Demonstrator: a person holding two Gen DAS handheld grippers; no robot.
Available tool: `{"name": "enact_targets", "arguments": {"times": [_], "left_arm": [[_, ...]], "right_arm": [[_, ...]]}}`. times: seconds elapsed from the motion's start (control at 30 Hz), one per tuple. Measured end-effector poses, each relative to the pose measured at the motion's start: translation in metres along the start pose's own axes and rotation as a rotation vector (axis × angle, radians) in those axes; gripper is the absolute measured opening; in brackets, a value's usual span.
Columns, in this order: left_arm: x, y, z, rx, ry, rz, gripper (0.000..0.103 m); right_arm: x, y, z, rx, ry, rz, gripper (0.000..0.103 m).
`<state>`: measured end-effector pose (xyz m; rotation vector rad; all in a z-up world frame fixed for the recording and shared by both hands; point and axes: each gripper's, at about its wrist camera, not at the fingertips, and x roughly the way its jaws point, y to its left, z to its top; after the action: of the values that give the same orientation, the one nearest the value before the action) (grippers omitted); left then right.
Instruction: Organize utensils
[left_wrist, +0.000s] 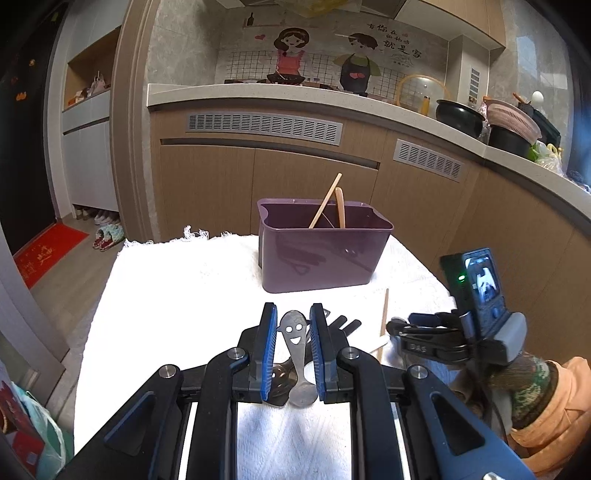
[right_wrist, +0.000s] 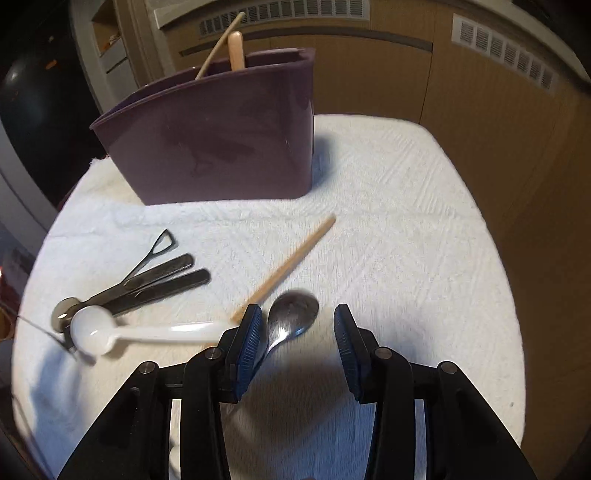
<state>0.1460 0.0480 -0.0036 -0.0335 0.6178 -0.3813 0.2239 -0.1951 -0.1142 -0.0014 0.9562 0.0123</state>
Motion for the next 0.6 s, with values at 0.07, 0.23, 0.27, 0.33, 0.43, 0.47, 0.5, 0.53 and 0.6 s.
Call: {"name": "enact_targets", "arguments": {"times": [0.07,0.23,0.27,0.33,0.43,0.47,0.5,0.53,0.6], "left_arm": [[0.001,0.002,-0.001,-0.009,0.002,-0.007,0.015],[0.000,0.001,-0.002,-0.013,0.009,-0.016,0.015],[-0.001,0.000,-0.001,-0.010,0.007,-0.016,0.015],[-0.005,-0.002,-0.001,-0.008,0.002,-0.018,0.015],[-0.009,-0.005,0.001,-0.009,-0.002,-0.022,0.015],[-0.010,-0.006,0.001,-0.008,-0.003,-0.021,0.015],[-0.011,-0.007,0.001,-0.007,-0.004,-0.020,0.015],[-0.012,-0.009,0.001,-0.006,-0.005,-0.019,0.015],[-0.014,-0.013,0.001,0.000,-0.004,-0.018,0.015]], "right_arm": [[0.000,0.006,-0.001,-0.036,-0.012,-0.026,0.041],[-0.008,0.017,-0.004,-0.110,-0.021,-0.029,0.026],[-0.013,0.018,-0.006,-0.115,-0.029,-0.019,0.025],[-0.025,0.019,-0.009,-0.121,-0.050,0.010,0.006],[-0.053,0.021,-0.011,-0.137,-0.119,0.044,0.004],[-0.062,0.022,-0.011,-0.151,-0.141,0.052,0.004],[-0.070,0.023,-0.011,-0.160,-0.157,0.058,0.004],[-0.075,0.023,-0.011,-0.163,-0.167,0.063,0.004],[-0.082,0.020,-0.012,-0.165,-0.177,0.071,0.004]]}}
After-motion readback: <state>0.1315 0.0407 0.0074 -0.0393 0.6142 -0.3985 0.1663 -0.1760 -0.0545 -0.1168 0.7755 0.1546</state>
